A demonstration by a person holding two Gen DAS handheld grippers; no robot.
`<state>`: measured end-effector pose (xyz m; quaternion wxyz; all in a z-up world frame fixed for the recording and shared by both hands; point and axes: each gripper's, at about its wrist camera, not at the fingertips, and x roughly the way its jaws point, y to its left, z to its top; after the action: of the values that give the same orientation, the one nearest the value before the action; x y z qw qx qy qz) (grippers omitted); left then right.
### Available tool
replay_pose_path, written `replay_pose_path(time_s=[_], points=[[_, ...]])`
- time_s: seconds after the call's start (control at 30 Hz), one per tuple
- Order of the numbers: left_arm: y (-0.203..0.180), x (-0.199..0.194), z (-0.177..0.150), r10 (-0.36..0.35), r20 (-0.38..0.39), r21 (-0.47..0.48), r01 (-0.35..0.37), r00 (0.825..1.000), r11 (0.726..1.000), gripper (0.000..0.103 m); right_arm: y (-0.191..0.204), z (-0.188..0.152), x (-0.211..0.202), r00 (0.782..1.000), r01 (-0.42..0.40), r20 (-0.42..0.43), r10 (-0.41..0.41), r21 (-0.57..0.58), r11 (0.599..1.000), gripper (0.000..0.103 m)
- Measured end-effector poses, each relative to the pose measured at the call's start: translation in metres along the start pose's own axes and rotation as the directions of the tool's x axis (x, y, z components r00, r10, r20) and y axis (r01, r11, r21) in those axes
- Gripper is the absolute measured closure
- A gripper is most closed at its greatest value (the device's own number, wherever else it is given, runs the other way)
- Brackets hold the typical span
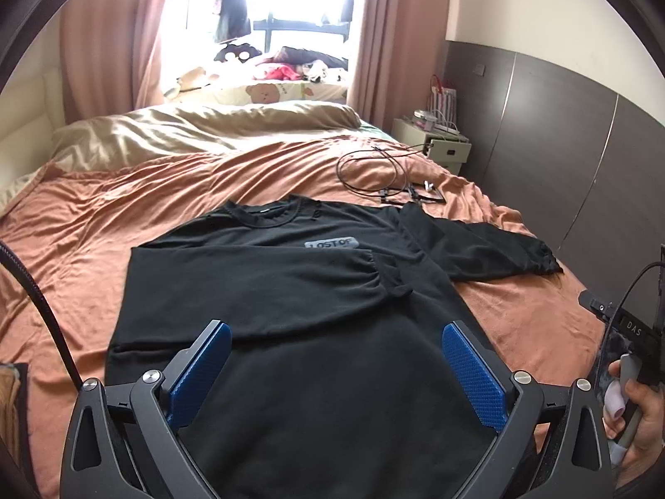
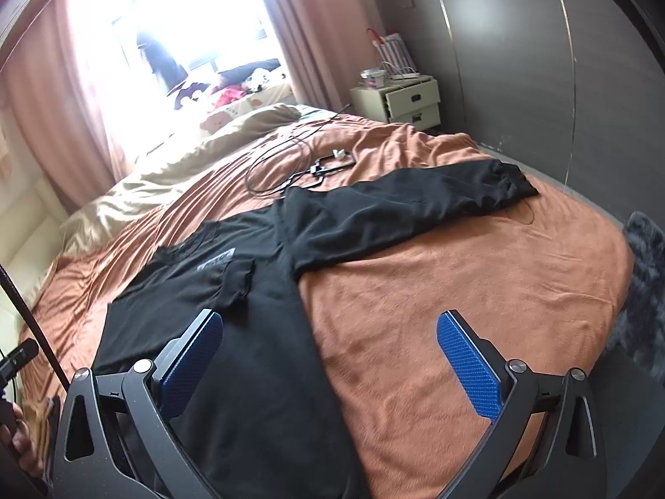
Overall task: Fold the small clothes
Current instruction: 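Move the right gripper to the other outstretched sleeve, then grasp the outstretched sleeve with the right gripper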
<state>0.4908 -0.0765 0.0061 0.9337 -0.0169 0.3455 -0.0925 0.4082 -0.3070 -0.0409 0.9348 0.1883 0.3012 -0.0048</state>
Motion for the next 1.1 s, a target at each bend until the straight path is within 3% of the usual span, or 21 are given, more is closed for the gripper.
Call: replay_pose_path(time_s=[0.13,0.2,0.33,0.5,0.77,0.83,0.97,1.1], points=[[-0.019,0.021,0.01,-0.011,-0.012,0.021,0.011,1.0,1.0,0.006,-0.017,0.01,0.022,1.0,-0.029,-0.01,0.029,0.049,0.998,0.013],[-0.027,0.032,0.015,-0.017,-0.022,0.03,0.017,1.0,0.999,0.009,-0.027,0.015,0.036,0.998,-0.059,-0.019,0.06,0.081,0.995,0.025],[-0.04,0.057,0.023,-0.026,-0.041,0.047,0.028,0.999,0.999,0.017,-0.048,0.025,0.069,0.994,-0.092,-0.04,0.1,0.161,0.983,0.031],[-0.052,0.094,0.033,-0.027,-0.077,0.066,0.032,0.997,0.997,0.026,-0.069,0.042,0.112,0.987,-0.12,-0.074,0.141,0.239,0.964,0.046],[-0.048,0.156,0.046,-0.024,-0.136,0.052,0.032,0.99,0.998,0.034,-0.09,0.06,0.171,0.983,-0.086,-0.124,0.132,0.322,0.943,0.053],[-0.046,0.172,0.049,-0.024,-0.15,0.048,0.032,0.988,0.998,0.036,-0.092,0.06,0.177,0.983,-0.079,-0.133,0.128,0.326,0.942,0.053],[-0.045,0.202,0.055,-0.02,-0.171,0.048,0.029,0.985,0.998,0.037,-0.106,0.062,0.195,0.977,-0.078,-0.157,0.146,0.375,0.924,0.063],[-0.05,0.237,0.062,-0.027,-0.2,0.051,0.038,0.979,0.998,0.038,-0.124,0.064,0.201,0.975,-0.088,-0.147,0.167,0.434,0.897,0.063]])
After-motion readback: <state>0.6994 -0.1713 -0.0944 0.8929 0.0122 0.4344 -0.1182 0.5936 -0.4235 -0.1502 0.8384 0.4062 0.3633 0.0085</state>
